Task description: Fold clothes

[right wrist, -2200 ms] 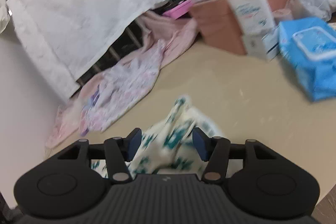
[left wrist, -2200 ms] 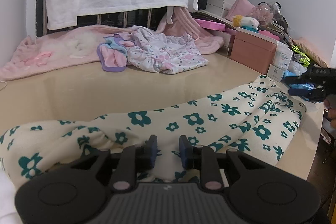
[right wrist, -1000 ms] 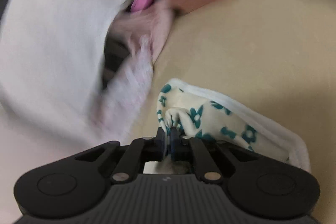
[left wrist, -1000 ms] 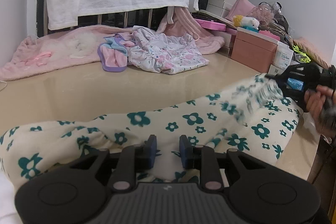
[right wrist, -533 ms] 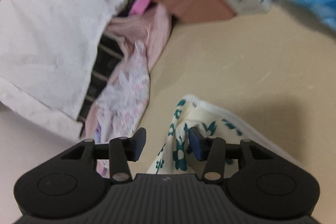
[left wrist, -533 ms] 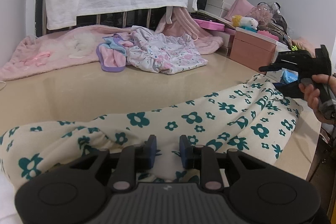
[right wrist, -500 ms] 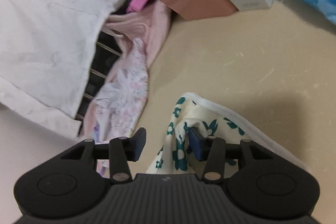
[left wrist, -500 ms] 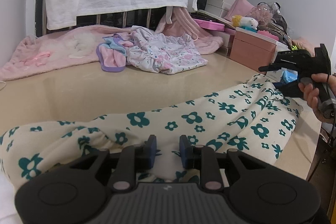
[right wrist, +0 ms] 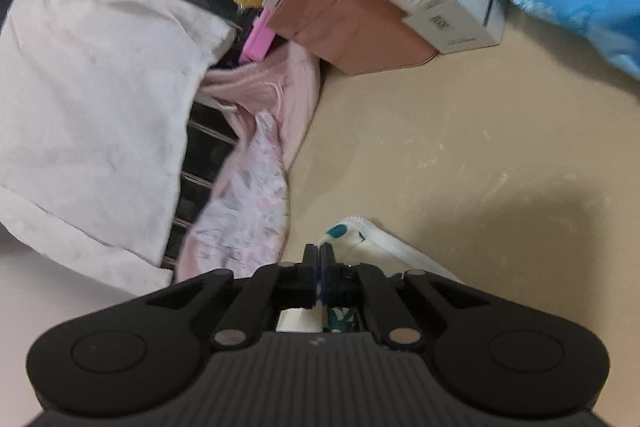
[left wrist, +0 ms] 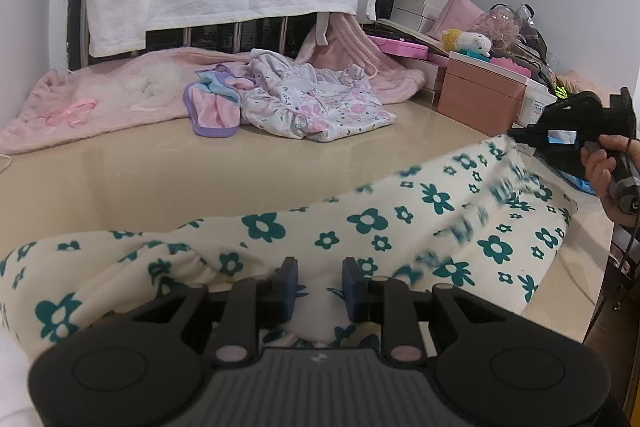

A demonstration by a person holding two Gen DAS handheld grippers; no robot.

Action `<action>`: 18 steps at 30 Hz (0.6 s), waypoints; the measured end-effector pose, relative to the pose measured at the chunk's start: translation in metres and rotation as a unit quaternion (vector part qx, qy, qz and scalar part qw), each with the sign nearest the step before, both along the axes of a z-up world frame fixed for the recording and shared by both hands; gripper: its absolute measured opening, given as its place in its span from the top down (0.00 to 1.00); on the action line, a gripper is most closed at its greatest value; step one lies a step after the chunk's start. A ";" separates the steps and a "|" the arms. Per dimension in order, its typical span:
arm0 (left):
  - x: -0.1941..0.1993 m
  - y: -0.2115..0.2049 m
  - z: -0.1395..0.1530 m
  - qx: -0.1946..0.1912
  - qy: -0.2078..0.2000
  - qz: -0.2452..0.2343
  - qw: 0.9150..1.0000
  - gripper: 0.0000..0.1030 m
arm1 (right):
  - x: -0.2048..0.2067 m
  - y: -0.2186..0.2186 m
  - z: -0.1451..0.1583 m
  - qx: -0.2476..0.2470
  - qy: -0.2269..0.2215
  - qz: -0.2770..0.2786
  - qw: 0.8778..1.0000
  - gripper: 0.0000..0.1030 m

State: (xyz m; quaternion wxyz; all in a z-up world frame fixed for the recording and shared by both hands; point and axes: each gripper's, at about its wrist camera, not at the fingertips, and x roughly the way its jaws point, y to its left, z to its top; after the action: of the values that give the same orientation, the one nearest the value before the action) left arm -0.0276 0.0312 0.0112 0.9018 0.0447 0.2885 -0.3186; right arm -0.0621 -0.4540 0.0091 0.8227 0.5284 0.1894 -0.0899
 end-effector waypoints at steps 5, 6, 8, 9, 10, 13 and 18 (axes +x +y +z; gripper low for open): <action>0.001 0.000 0.000 0.000 0.000 0.000 1.000 0.78 | -0.015 0.013 0.020 -0.040 -0.009 0.003 0.999 0.94; 0.001 0.000 0.000 0.000 0.000 0.000 1.000 0.78 | -0.014 0.019 0.023 -0.059 0.001 0.007 0.998 0.90; 0.001 0.000 0.000 0.001 0.000 0.000 1.000 0.78 | -0.007 0.028 0.021 -0.095 0.030 0.019 0.995 0.59; 0.001 0.000 0.000 0.001 -0.001 0.000 1.000 0.78 | -0.004 0.032 0.016 -0.109 0.051 0.022 0.993 0.59; 0.001 -0.001 0.000 0.001 -0.001 0.000 1.000 0.78 | 0.002 0.036 0.008 -0.117 0.072 0.028 0.990 0.59; 0.001 -0.001 0.000 0.001 0.000 0.000 1.000 0.78 | 0.002 0.041 -0.010 -0.113 0.060 0.033 0.991 0.94; 0.002 -0.001 0.000 0.001 0.000 -0.004 1.000 0.78 | -0.025 0.022 -0.010 -0.042 0.030 0.021 0.998 0.92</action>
State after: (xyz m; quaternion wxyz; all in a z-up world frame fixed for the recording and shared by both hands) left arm -0.0255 0.0297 0.0111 0.9004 0.0470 0.2885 -0.3221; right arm -0.0876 -0.4320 -0.0007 0.8397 0.4866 0.2210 -0.0963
